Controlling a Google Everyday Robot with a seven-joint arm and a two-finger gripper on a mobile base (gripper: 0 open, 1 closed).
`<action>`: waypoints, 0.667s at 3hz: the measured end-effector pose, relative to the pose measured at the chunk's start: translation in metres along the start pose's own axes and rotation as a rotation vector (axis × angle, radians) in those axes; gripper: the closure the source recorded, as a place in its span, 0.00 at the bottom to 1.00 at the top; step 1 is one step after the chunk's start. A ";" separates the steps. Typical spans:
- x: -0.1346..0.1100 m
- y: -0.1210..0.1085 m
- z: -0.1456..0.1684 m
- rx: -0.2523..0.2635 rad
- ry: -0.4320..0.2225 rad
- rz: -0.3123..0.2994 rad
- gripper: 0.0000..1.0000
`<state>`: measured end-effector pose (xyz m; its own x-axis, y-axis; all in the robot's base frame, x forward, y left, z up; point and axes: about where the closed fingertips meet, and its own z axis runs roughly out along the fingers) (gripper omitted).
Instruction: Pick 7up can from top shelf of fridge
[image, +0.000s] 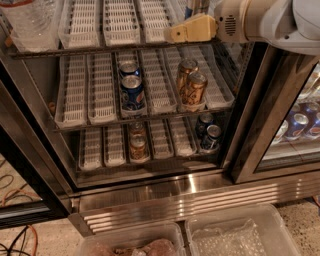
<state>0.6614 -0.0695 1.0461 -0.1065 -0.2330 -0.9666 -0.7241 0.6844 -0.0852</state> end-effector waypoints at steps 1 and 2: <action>-0.003 0.005 0.005 -0.037 -0.017 0.006 0.00; -0.004 0.005 0.007 -0.052 -0.024 0.003 0.18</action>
Offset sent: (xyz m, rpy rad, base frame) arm 0.0019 0.0370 0.0004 0.0550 -0.0207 0.1503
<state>0.6626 -0.0602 1.0478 -0.0931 -0.2142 -0.9724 -0.7586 0.6478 -0.0701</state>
